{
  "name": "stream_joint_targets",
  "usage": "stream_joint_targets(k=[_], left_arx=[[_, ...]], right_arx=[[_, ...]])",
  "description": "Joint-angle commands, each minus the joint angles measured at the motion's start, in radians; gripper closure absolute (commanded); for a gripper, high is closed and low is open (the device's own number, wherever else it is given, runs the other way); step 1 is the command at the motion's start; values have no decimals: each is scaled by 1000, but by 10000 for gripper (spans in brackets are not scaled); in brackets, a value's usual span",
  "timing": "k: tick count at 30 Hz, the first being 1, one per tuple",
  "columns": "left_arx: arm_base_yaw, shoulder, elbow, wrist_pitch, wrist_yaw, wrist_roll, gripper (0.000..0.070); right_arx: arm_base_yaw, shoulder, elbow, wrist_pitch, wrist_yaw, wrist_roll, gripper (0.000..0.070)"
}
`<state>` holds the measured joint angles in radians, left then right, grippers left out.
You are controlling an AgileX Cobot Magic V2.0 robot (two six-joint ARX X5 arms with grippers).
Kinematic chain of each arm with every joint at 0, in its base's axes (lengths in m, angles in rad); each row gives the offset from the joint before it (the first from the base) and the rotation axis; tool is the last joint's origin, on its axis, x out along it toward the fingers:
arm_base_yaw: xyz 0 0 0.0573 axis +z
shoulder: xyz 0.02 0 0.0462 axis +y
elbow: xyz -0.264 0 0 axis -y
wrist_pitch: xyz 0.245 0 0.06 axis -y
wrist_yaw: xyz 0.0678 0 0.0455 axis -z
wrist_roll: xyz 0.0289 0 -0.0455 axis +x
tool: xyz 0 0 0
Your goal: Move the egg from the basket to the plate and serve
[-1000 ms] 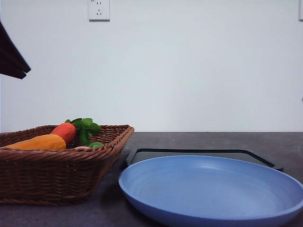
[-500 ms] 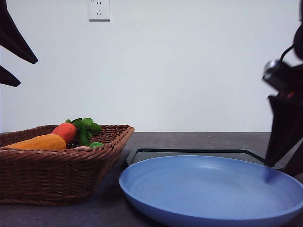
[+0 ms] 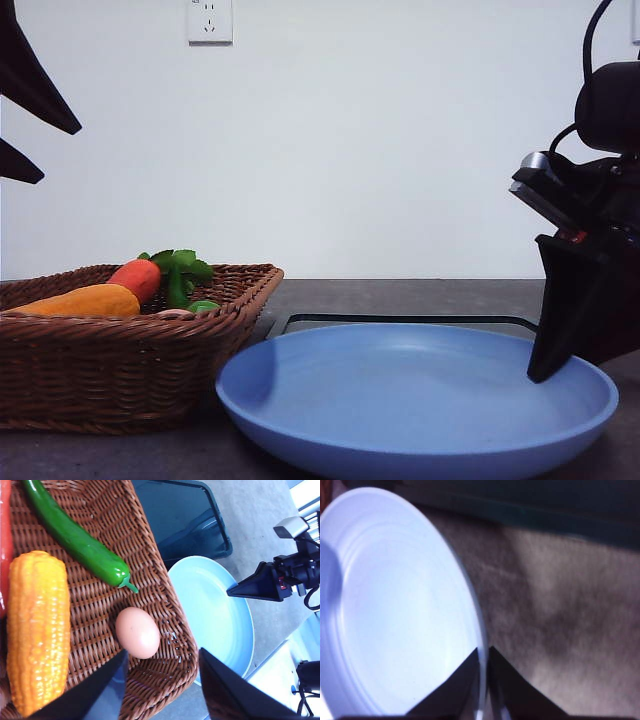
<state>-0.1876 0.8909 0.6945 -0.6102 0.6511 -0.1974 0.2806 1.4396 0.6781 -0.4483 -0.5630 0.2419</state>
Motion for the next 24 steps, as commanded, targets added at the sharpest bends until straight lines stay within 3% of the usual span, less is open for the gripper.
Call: stream_joint_targets(k=[1, 5, 9, 13, 17, 24], left_arx=[[-7, 9, 14, 6, 2, 10, 335], [-28, 11, 14, 15, 2, 2, 240], [-65, 19, 14, 33, -39, -6, 240], [-126, 57, 15, 33, -131, -18, 240], [-191, 130, 19, 43, -170, -30, 240], [-294, 276, 19, 161, -248, -48, 240]], right_arx=[[2, -4, 3, -14, -6, 19, 700], [-10, -78, 3, -81, -5, 5, 700], [-22, -190, 3, -157, 30, 6, 700], [-38, -322, 3, -247, 122, 6, 700], [-52, -458, 3, -328, 216, 6, 700], [-80, -656, 3, -410, 277, 15, 700]])
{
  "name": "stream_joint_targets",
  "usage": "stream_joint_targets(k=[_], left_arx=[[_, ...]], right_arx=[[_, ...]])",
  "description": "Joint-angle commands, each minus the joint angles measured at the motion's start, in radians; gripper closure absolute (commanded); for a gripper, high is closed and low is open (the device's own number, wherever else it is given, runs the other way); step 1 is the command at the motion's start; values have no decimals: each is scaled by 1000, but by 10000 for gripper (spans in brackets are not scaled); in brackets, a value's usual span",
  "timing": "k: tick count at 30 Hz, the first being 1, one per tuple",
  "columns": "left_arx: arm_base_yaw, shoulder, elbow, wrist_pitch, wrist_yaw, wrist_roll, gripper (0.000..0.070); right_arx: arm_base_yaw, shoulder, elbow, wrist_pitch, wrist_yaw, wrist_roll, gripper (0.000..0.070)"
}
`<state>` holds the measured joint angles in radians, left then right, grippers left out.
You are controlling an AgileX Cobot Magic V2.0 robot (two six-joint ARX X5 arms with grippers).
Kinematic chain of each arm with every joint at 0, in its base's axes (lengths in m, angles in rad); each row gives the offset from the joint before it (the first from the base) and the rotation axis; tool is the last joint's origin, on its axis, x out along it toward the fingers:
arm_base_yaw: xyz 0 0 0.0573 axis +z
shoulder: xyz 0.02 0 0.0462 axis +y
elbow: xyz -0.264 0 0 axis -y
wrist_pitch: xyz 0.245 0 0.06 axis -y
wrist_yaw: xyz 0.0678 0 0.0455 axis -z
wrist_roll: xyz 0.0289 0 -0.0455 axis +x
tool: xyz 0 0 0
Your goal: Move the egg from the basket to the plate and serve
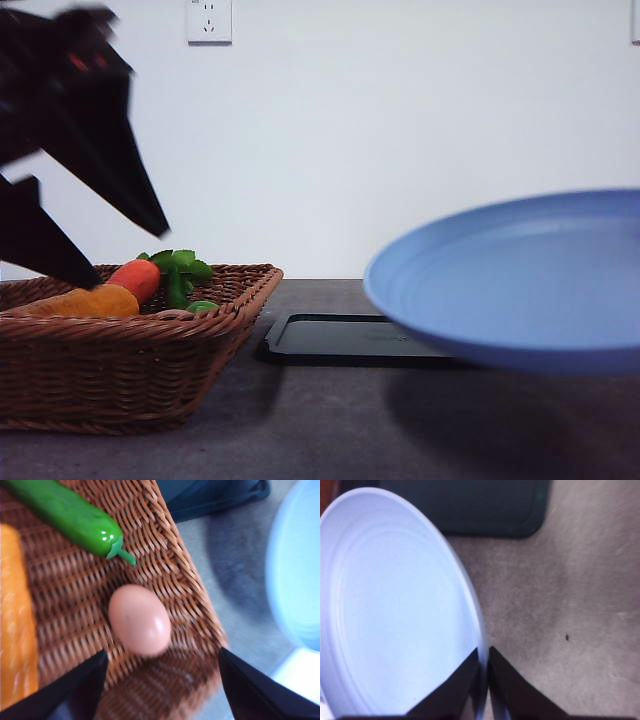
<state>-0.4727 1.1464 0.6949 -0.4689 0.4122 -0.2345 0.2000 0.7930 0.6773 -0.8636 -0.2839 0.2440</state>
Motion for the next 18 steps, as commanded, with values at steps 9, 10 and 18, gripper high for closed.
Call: stream_joint_targets(k=[9, 10, 18], left_arx=[[-69, 197, 60, 95, -103, -5, 240], [-72, 212, 66, 103, -103, -5, 241], [-84, 300, 93, 99, -103, -2, 243]], right_arx=[[-7, -166, 3, -40, -2, 61, 700], [-7, -178, 3, -45, -2, 63, 700], [-7, -222, 3, -79, -2, 64, 700]])
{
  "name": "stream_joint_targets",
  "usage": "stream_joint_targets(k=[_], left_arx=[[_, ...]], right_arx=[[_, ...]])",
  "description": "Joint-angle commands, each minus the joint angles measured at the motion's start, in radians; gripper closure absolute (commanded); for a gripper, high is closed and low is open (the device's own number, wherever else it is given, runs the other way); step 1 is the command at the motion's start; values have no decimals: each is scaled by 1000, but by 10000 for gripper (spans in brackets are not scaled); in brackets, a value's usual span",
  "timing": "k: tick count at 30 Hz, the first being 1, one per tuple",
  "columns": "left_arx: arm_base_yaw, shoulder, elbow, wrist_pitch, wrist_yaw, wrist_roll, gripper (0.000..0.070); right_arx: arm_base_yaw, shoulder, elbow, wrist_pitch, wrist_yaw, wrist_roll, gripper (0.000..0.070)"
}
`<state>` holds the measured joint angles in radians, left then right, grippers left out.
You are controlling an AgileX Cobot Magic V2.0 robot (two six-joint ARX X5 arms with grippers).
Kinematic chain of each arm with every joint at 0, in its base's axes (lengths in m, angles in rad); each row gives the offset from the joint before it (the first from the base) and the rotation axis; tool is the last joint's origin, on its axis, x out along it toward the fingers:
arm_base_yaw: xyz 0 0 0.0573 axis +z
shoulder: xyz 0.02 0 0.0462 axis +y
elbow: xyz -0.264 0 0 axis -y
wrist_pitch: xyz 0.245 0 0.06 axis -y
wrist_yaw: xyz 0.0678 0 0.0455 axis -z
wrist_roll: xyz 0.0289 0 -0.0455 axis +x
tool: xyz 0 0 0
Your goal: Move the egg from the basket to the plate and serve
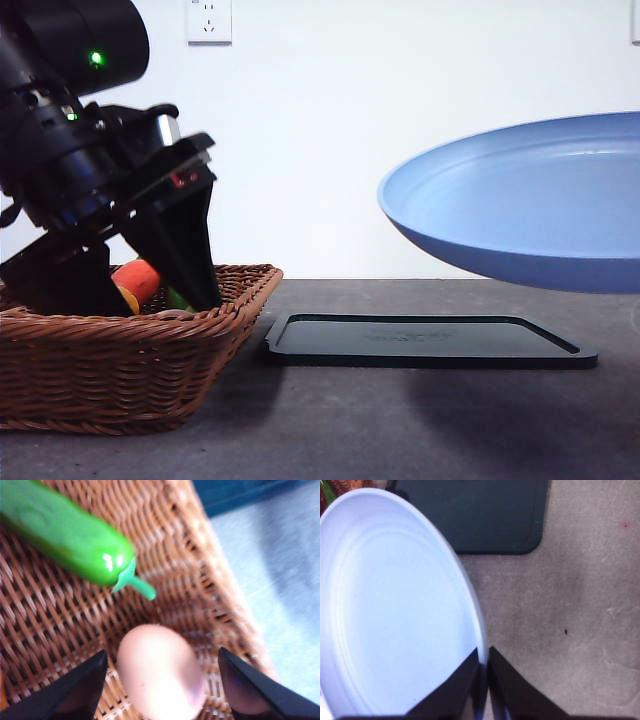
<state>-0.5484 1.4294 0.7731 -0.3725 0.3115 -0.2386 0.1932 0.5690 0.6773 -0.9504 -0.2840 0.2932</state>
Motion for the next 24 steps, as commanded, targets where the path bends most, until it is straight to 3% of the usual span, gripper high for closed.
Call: stream_joint_targets(k=[1, 9, 15, 18, 24], left_arx=[[-8, 22, 15, 2, -3, 2, 245], [-8, 41, 15, -1, -3, 2, 337], [-8, 41, 16, -1, -2, 3, 486], [-8, 41, 24, -4, -2, 24, 526], [-8, 41, 145, -192, -2, 35, 531]], right_arx=[[0, 2, 3, 4, -2, 14, 700], [0, 2, 3, -1, -2, 14, 700], [0, 2, 3, 1, -2, 13, 700], [0, 2, 3, 7, -2, 14, 700], [0, 9, 3, 10, -2, 15, 700]])
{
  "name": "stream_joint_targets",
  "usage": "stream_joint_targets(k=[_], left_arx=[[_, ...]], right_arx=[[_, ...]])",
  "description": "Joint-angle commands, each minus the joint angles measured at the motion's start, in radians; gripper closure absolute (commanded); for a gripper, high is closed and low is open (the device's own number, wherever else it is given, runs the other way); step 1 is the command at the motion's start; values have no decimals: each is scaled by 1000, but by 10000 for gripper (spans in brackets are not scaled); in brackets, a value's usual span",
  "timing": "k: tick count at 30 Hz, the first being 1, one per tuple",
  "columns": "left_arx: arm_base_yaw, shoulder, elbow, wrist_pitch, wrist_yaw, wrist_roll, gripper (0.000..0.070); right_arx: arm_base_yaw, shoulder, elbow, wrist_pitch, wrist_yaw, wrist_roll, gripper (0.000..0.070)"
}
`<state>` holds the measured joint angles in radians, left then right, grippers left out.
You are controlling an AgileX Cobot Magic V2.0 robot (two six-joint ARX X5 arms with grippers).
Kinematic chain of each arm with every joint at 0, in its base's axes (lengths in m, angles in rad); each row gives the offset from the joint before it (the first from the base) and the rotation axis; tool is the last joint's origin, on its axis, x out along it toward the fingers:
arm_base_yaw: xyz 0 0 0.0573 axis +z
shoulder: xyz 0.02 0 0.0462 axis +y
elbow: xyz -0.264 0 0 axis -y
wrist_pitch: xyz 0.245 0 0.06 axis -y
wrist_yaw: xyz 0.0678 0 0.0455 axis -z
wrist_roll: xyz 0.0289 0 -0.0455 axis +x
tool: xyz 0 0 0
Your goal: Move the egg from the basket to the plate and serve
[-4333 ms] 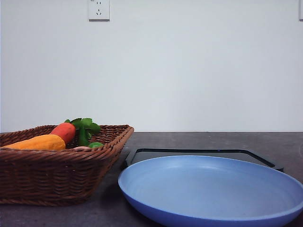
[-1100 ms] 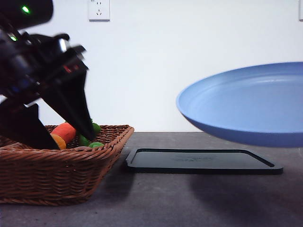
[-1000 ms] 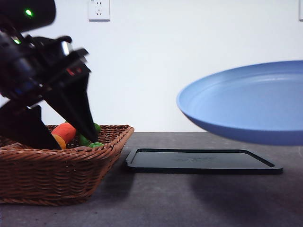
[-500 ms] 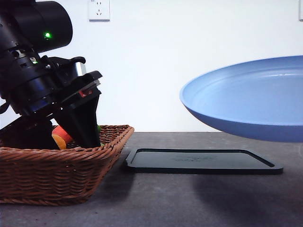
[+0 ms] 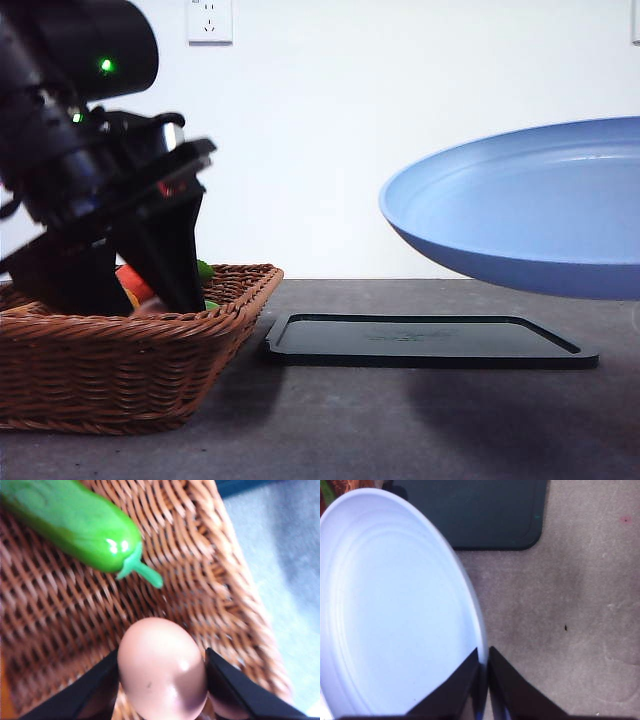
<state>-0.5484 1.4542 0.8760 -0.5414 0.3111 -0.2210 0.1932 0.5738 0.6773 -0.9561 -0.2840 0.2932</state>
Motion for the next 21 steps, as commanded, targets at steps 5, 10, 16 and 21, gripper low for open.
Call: stream_joint_targets(k=[5, 10, 16, 21], left_arx=[[-11, 16, 231, -229, 16, 38, 531], [-53, 16, 385, -256, 77, 30, 530], [-193, 16, 430, -138, 79, 26, 530], [-340, 47, 430, -63, -2, 69, 530]], right_arx=[[0, 72, 3, 42, -18, 29, 700], [0, 197, 3, 89, -148, 29, 700], [1, 346, 3, 205, -278, 28, 700], [1, 426, 3, 251, -333, 28, 700]])
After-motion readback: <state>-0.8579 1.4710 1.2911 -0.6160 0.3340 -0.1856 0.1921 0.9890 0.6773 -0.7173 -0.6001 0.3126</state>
